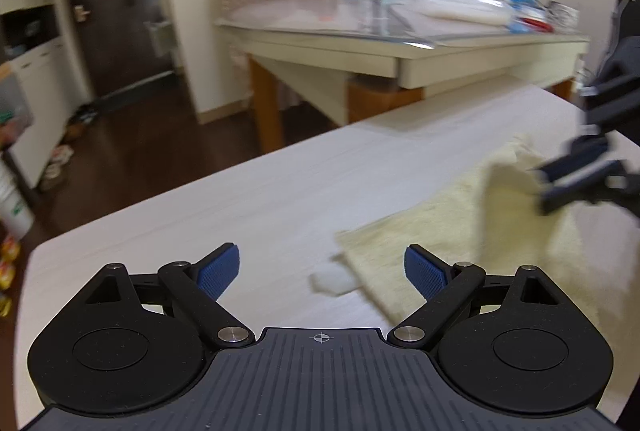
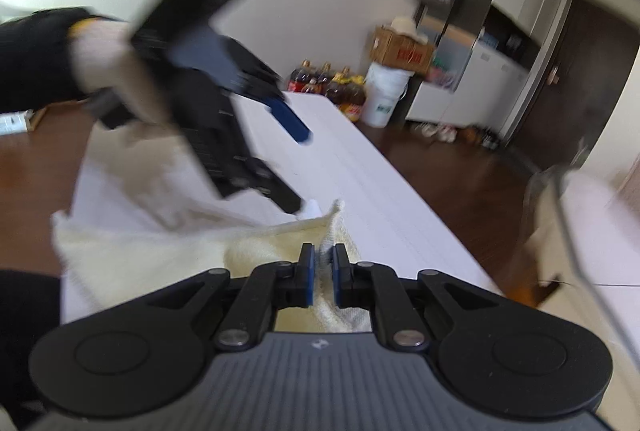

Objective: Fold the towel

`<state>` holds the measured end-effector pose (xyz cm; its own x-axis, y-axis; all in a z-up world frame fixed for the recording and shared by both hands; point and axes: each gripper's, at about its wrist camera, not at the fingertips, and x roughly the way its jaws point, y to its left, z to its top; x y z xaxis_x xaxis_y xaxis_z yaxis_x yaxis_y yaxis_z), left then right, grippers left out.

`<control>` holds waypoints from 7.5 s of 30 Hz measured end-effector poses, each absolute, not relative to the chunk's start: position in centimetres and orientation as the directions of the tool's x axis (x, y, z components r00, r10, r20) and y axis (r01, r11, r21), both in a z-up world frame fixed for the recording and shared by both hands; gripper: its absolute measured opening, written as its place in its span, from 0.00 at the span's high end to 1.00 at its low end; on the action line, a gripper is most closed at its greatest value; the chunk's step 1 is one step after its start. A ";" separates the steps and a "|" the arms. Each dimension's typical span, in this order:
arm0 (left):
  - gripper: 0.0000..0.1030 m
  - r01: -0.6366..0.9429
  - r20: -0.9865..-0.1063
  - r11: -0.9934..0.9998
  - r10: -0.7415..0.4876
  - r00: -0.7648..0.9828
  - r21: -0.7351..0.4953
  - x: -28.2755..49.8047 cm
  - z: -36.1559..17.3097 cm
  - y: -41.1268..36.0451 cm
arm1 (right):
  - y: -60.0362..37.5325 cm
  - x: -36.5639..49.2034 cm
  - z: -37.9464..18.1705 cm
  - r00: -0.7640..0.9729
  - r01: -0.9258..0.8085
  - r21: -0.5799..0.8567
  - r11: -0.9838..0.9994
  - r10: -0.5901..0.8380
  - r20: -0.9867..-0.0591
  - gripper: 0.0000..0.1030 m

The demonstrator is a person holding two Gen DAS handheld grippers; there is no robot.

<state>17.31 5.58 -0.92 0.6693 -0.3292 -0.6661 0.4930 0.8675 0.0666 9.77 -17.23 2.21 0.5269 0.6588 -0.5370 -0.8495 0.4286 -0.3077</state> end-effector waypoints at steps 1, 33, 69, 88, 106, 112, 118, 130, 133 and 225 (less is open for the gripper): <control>0.10 0.510 -0.676 0.858 -0.340 0.654 0.062 17.7 -1.2 5.2 | -18.2 8.4 2.1 0.542 -0.840 -0.313 0.443 0.656 -0.525 0.90; 0.58 0.415 -0.684 0.893 -0.192 0.703 0.176 21.9 -2.0 4.6 | -27.1 -2.8 -2.2 0.593 -0.789 -0.246 0.563 0.592 -0.545 0.74; 0.56 0.833 -0.696 0.449 -0.483 0.530 0.322 -0.6 -2.7 5.3 | -31.6 -6.0 0.5 0.623 -0.714 0.054 0.698 0.668 -0.406 0.94; 0.93 0.857 -0.728 0.417 -0.481 0.489 0.301 -0.4 -2.9 5.1 | -28.3 3.0 -0.3 0.444 -0.807 0.041 0.589 0.652 -0.615 0.61; 0.94 0.872 -0.775 0.409 -0.445 0.449 0.269 -3.9 0.3 4.1 | -31.0 -9.6 -0.1 0.541 -0.791 -0.002 0.612 0.698 -0.470 0.95; 0.93 0.851 -0.753 0.431 -0.442 0.488 0.299 -2.8 1.1 4.2 | -32.0 -9.6 0.4 0.567 -0.774 0.008 0.633 0.698 -0.437 0.95; 0.84 0.863 -0.762 0.376 -0.428 0.485 0.338 -3.2 -0.3 4.1 | -32.3 -9.4 0.8 0.567 -0.774 0.001 0.633 0.694 -0.443 0.95; 0.94 0.838 -0.776 0.247 -0.319 0.544 0.486 -4.2 -3.5 3.0 | -32.4 -9.3 0.6 0.565 -0.762 0.023 0.647 0.683 -0.462 0.95; 0.95 0.858 -0.797 0.270 -0.327 0.508 0.437 -3.9 -1.4 2.7 | -32.0 -9.7 0.4 0.559 -0.766 0.008 0.642 0.673 -0.485 0.95; 0.63 0.676 -0.726 0.726 -0.400 0.559 0.121 5.8 -0.4 2.9 | -28.4 0.8 0.2 0.616 -0.704 -0.157 0.693 0.484 -0.622 0.77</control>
<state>5.80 2.91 -0.36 0.5593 -0.3997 -0.7263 0.6764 0.7265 0.1211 0.77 -28.43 0.22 0.6158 0.4841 -0.6216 -0.7036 0.6929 -0.1574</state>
